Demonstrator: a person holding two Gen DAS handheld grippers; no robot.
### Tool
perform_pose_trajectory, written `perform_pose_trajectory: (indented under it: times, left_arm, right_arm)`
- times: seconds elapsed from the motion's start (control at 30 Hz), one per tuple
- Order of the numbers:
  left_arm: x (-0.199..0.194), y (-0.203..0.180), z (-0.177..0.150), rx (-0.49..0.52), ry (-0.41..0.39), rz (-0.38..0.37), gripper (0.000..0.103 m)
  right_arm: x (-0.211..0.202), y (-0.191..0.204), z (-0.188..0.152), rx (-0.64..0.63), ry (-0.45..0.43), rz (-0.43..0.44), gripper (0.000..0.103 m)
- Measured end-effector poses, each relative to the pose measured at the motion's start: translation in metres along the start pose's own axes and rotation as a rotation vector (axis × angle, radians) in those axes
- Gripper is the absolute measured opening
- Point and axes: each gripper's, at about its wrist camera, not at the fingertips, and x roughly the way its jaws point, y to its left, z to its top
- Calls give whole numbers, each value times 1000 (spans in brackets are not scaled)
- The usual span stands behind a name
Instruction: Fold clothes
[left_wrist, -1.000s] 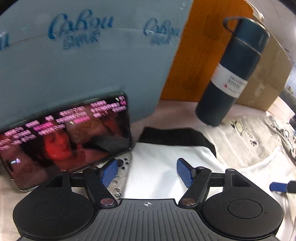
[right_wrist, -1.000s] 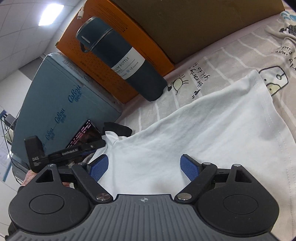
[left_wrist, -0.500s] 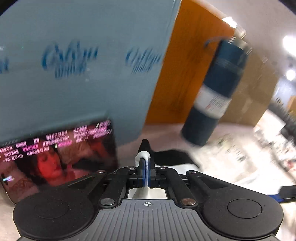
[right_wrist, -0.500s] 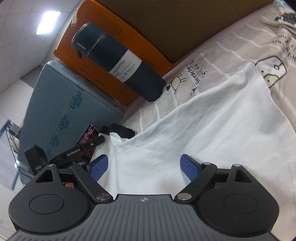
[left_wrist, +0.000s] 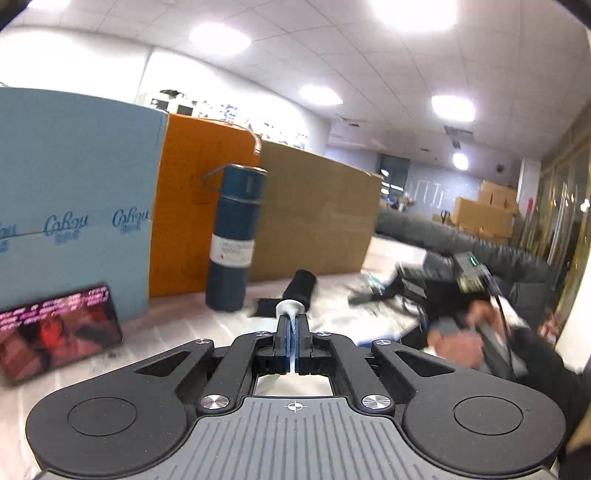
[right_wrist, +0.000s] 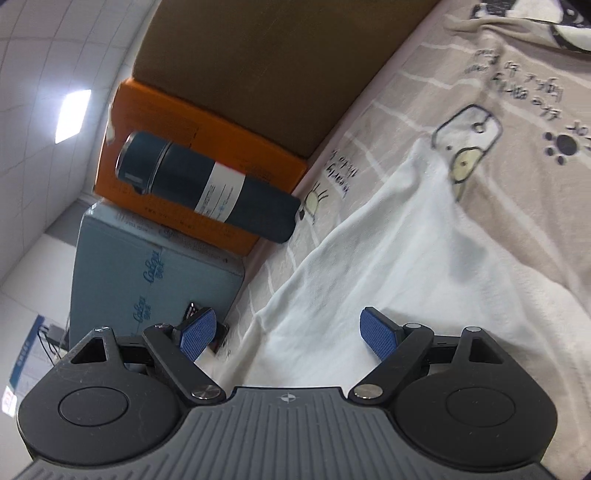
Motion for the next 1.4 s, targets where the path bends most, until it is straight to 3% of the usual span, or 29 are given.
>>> perform_pose_trajectory:
  times: [0.1, 0.33, 0.47, 0.57, 0.67, 0.7, 0.73, 0.83, 0.9, 1.0, 1.1, 1.17, 1.2, 1.23, 1.27, 1.37, 1.4]
  left_arm:
    - [-14, -5, -16, -20, -8, -5, 0]
    - [-39, -2, -50, -105, 31, 63, 0]
    - [-31, -5, -56, -36, 97, 74, 2]
    - [-23, -9, -59, 19, 151, 91, 9]
    - [-27, -13, -56, 22, 117, 86, 39]
    - [-30, -17, -54, 33, 97, 75, 59]
    - [-31, -22, -51, 52, 78, 65, 71]
    - [-20, -35, -40, 116, 64, 34, 78]
    - [-1, -41, -37, 149, 111, 11, 83]
    - [27, -45, -41, 190, 207, 26, 83]
    - [35, -43, -49, 169, 231, 12, 82]
    - [34, -42, -53, 162, 226, 24, 58]
    - [33, -41, -53, 156, 222, 27, 24]
    - [32, -39, -52, 149, 215, 30, 14]
    - [30, -38, -52, 141, 209, 33, 11]
    - [23, -41, -48, 152, 172, 19, 5]
    - [20, -42, -47, 157, 158, 13, 5]
  right_arm:
    - [-14, -7, 4, 36, -35, 7, 85]
    - [-38, -26, 5, 92, -97, 14, 83]
    - [-45, -27, 6, 93, -125, 9, 83]
    - [-53, -37, 8, 139, -150, 41, 83]
    - [-54, -43, 10, 176, -155, 64, 83]
    - [-53, -42, 11, 174, -144, 71, 83]
    - [-52, -40, 11, 172, -129, 80, 84]
    - [-45, -31, 14, 157, -105, 68, 85]
    - [-40, -20, 17, 126, -102, 21, 85]
    - [-25, 7, 20, 25, -77, -154, 85]
    - [-4, 34, 20, -76, -41, -396, 81]
    - [11, 43, 20, -118, -26, -502, 66]
    - [15, 45, 20, -127, -26, -537, 60]
    - [17, 46, 19, -131, -31, -564, 48]
    - [16, 46, 17, -130, -44, -575, 35]
    - [-6, 34, 11, -92, -107, -497, 16]
    - [-15, 26, 9, -74, -142, -446, 15]
